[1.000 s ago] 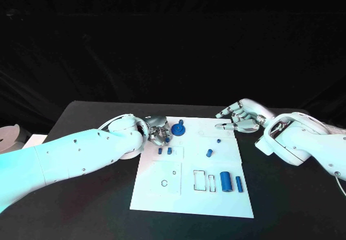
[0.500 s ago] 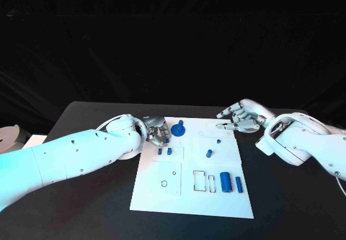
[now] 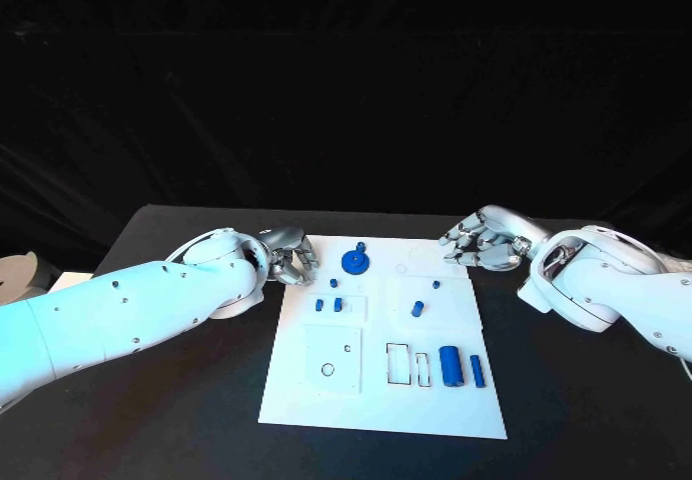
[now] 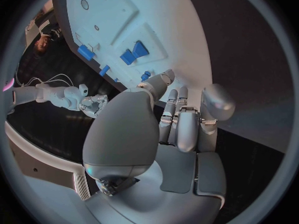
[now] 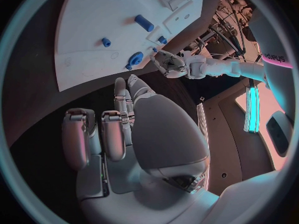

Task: Assemble the parts on the task board

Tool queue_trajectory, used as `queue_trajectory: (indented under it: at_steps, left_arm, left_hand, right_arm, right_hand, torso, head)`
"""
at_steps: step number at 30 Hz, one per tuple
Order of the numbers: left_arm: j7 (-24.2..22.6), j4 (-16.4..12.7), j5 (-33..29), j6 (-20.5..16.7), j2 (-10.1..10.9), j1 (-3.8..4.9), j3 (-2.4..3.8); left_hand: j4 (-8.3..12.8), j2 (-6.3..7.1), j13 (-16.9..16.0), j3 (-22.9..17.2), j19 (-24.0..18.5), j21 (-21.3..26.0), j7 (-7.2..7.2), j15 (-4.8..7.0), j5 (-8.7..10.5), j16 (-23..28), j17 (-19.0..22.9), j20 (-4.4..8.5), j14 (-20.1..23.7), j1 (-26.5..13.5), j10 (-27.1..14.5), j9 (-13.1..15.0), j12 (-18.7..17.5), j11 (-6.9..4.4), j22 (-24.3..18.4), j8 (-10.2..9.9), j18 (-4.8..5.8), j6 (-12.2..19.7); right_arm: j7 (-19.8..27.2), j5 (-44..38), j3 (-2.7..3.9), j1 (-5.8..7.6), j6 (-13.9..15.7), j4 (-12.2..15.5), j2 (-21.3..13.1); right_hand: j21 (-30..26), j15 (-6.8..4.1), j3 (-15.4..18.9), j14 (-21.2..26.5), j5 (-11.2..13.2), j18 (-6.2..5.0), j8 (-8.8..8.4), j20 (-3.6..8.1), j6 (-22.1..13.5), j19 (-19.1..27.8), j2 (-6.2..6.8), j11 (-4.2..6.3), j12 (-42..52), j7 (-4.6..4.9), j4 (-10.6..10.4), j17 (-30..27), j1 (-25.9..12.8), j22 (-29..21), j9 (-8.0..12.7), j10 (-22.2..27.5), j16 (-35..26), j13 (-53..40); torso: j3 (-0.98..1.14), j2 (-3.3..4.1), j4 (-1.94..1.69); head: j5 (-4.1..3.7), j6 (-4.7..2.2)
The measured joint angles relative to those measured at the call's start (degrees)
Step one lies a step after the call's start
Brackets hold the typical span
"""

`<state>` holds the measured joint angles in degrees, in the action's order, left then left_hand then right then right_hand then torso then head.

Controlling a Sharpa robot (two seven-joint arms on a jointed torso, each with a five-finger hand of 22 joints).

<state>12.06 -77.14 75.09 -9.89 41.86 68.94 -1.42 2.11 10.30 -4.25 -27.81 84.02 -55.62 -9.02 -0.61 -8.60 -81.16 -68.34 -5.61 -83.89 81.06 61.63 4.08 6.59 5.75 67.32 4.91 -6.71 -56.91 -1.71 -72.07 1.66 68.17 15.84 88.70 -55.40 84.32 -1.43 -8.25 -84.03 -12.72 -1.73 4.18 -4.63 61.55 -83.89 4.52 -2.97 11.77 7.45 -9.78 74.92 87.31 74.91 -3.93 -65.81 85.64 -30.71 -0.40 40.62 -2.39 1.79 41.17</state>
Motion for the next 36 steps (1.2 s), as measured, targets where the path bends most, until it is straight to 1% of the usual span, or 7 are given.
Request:
queue_trajectory:
  at_steps: [3,4,7,9,16,24,36]
  left_arm:
    - [-2.9,0.0,-6.5,-2.1,1.6,0.04,0.05]
    - [-4.9,-0.2,-10.9,-3.0,2.3,0.05,0.05]
    - [-10.5,-1.1,-22.4,-4.5,3.7,0.07,-0.17]
    - [-15.3,-2.1,-31.8,-5.1,4.5,0.03,-0.47]
    - [-27.6,-5.6,-60.6,-5.4,7.0,-0.13,-0.83]
    - [-32.9,-7.9,-75.5,-5.2,8.4,-0.40,-0.94]
    - [-35.1,-9.5,-81.4,-4.8,9.0,-0.47,-0.96]
  left_hand:
    - [0.3,-0.81,-0.4,-3.0,0.0,2.6,-0.43,0.20,-0.21,0.1,0.3,0.00,-0.2,0.8,3.9,0.4,1.9,-0.38,-1.5,1.4,0.00,-3.1]
    - [0.4,-0.98,-0.4,-3.8,-0.6,5.7,-0.48,0.27,-0.21,1.4,3.1,0.13,-0.1,0.6,4.6,0.4,2.3,-0.40,-3.3,1.7,-0.09,-3.8]
    - [0.5,-1.55,-0.3,-5.4,-4.0,14.7,-0.48,0.59,-0.21,5.9,11.6,0.33,3.0,0.0,5.1,0.2,2.9,-0.54,-8.6,1.8,-1.77,-4.3]
    - [0.1,-1.50,-0.2,-5.1,-5.3,17.8,-0.48,0.43,-0.21,7.3,14.2,0.27,4.2,-1.0,5.1,0.0,2.9,-0.54,-10.5,1.8,-1.78,-4.3]
    - [-1.2,-1.02,-0.2,-2.8,-6.9,22.5,-0.49,0.37,-0.21,8.4,17.0,-0.05,5.5,-3.4,5.1,0.0,3.8,-0.54,-13.3,1.8,-2.65,-4.3]
    - [-0.9,-1.02,-0.2,-2.5,-7.3,23.7,-0.49,0.51,-0.21,8.8,17.7,-0.10,5.7,-3.4,5.1,0.0,4.1,-0.54,-14.1,1.8,-2.65,-4.3]
    - [-0.9,-1.02,-0.2,-2.1,-7.6,24.6,-0.49,0.52,-0.21,9.1,18.2,-0.01,6.1,-3.4,5.1,-0.1,4.1,-0.54,-14.7,1.8,-2.65,-4.3]
  right_arm:
    - [-1.2,-4.3,0.00,-0.33,-0.8,-0.1,0.1]
    - [-1.8,-6.5,0.00,-0.50,-1.1,-0.1,0.2]
    - [-3.1,-11.3,0.00,-0.85,-1.9,0.1,0.7]
    - [-4.1,-14.8,-0.05,-1.07,-2.5,0.2,1.1]
    - [-6.3,-23.5,-0.23,-2.02,-4.3,0.2,2.4]
    - [-7.1,-27.6,-0.44,-2.75,-5.7,-0.4,4.0]
    - [-7.3,-29.9,-0.57,-3.39,-6.9,-2.1,6.3]
  right_hand:
    - [0.0,0.00,-2.8,0.0,1.5,0.00,0.00,0.00,1.4,0.0,0.55,-0.01,-2.8,-0.30,0.1,0.0,0.5,0.0,0.0,-1.8,-0.2,5.2]
    - [0.0,0.00,-3.7,0.0,2.0,0.00,0.00,0.00,1.9,0.0,0.97,-0.05,-3.5,-0.30,0.1,0.0,0.5,0.0,0.0,-2.2,-0.2,6.7]
    - [-0.3,0.00,-5.8,0.0,3.2,0.00,0.00,0.00,2.5,0.0,1.77,-0.20,-5.0,-0.44,0.2,0.0,-0.1,0.0,0.0,-2.8,-0.2,9.9]
    - [-0.8,0.00,-7.0,0.0,4.3,0.01,0.00,0.00,2.6,0.0,2.37,-0.21,-5.9,-0.58,0.1,0.0,-0.7,0.0,0.0,-2.8,-0.5,11.6]
    - [-2.7,0.00,-9.6,0.0,5.4,-0.91,-0.25,-0.31,2.6,0.3,4.10,-0.63,-7.7,-0.58,-0.1,0.0,-1.5,0.0,0.0,-2.4,-0.5,15.7]
    - [-3.1,0.00,-11.5,0.0,6.1,-0.91,-0.25,-0.31,2.4,0.3,4.79,-0.83,-7.8,-0.30,0.0,0.0,-2.2,0.0,0.0,-1.3,-0.7,19.1]
    - [-3.2,0.00,-12.8,0.0,6.1,-0.91,-0.24,-0.09,2.1,0.5,5.00,-0.83,-7.8,-0.52,0.2,0.0,-2.4,0.0,0.0,-1.3,-0.8,21.1]
  torso:
    - [0.03,-0.01,0.01]
    - [0.03,0.00,0.01]
    - [0.03,0.04,0.03]
    - [0.03,0.06,0.01]
    - [-0.04,0.05,-0.10]
    - [-0.06,0.05,-0.09]
    - [-0.04,0.10,-0.06]
  head:
    - [-0.36,-0.32]
    - [-0.52,-0.41]
    - [-1.09,-0.67]
    - [-1.46,-0.74]
    - [-2.31,-0.84]
    - [-2.34,-0.90]
    - [-2.25,-0.71]
